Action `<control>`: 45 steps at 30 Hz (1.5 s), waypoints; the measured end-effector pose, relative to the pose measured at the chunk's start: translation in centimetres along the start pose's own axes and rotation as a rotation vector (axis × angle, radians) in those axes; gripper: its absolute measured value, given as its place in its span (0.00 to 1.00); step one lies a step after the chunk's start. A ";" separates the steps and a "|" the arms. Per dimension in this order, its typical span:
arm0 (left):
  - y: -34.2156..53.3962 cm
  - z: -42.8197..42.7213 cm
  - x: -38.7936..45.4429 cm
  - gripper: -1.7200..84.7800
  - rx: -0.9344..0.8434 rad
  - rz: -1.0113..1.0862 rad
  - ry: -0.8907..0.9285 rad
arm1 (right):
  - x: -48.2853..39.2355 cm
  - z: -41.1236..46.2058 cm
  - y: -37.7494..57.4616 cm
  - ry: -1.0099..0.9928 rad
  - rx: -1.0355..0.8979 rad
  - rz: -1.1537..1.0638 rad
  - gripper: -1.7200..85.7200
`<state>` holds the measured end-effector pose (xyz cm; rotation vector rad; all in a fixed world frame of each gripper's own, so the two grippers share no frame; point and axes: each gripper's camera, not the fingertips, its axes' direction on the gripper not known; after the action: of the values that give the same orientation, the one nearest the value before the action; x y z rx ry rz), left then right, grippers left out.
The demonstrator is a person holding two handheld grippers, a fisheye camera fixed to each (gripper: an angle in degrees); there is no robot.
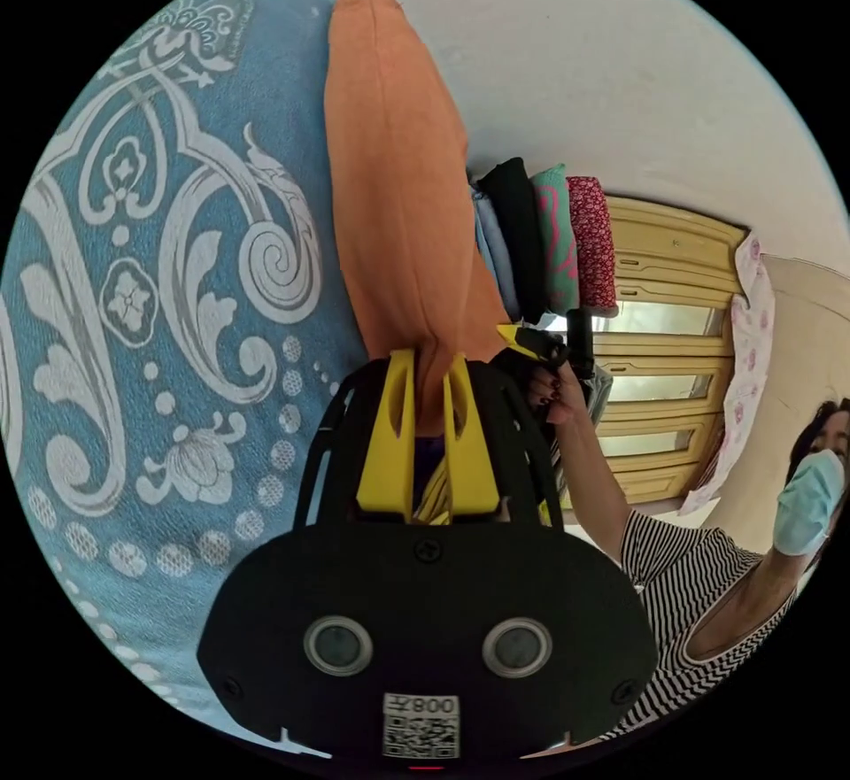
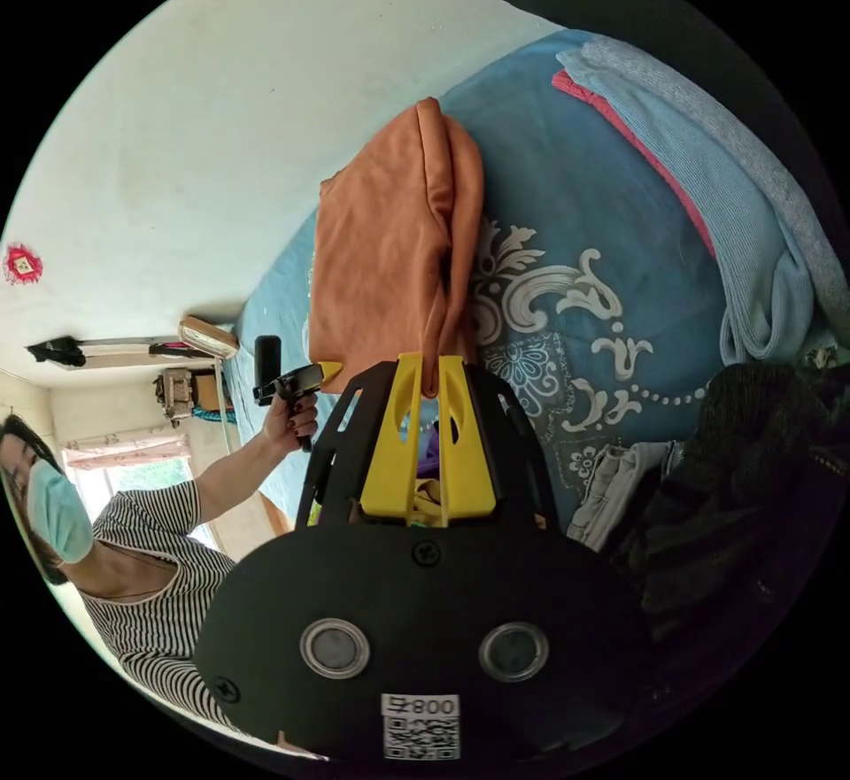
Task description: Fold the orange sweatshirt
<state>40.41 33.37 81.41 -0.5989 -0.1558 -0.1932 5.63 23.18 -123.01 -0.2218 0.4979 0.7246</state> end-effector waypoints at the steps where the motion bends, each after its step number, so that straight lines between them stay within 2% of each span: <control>1: 0.0 0.3 -0.2 0.09 0.001 -0.005 -0.009 | -0.6 0.2 -0.4 0.028 -0.021 0.001 0.05; 5: -0.5 1.2 0.0 0.10 -0.037 0.035 -0.075 | -2.1 0.3 -1.4 0.090 -0.042 0.035 0.05; 11: 1.0 0.8 3.2 0.11 -0.012 0.159 -0.226 | -8.2 -4.0 -0.5 0.301 0.095 0.024 0.03; 13: 1.8 0.7 4.4 0.11 0.019 0.196 -0.268 | -12.2 -5.7 0.1 0.449 0.169 -0.016 0.03; 15: 2.2 1.1 5.7 0.11 0.030 0.246 -0.320 | -15.4 -5.6 0.0 0.458 0.183 -0.111 0.02; 17: 2.8 2.0 7.4 0.11 0.030 0.307 -0.450 | -18.3 -3.9 -1.2 0.489 0.133 -0.193 0.02; 19: 3.5 2.4 7.9 0.10 0.036 0.323 -0.501 | -20.5 0.0 -3.6 0.636 0.028 -0.269 0.02; 22: 5.2 1.8 8.5 0.07 0.082 0.343 -0.500 | -19.9 5.4 -6.2 0.735 -0.161 -0.281 0.02; 25: 5.8 1.8 9.6 0.05 0.123 0.401 -0.483 | -20.4 6.6 -6.6 0.754 -0.175 -0.294 0.02; 27: 5.1 3.1 10.0 0.04 0.096 0.430 -0.491 | -21.1 6.8 -6.6 0.786 -0.202 -0.302 0.02; 30: 3.4 7.7 7.5 0.03 -0.112 0.414 -0.612 | -21.9 7.0 -5.7 0.843 -0.207 -0.330 0.02; 36: 6.9 5.5 8.2 0.02 -0.083 0.412 -0.564 | -21.2 4.4 -3.6 0.794 -0.167 -0.238 0.02; 41: 14.9 0.4 9.2 0.02 -0.064 0.461 -0.455 | -23.0 -3.1 1.7 0.658 0.105 -0.195 0.02; 45: 19.9 -3.3 9.7 0.02 -0.043 0.483 -0.399 | -26.0 -8.9 9.8 0.456 0.331 -0.256 0.02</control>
<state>54.57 46.26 69.84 -0.6961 -0.3870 0.3950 -20.88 12.10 -117.70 -0.1348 0.9945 0.3288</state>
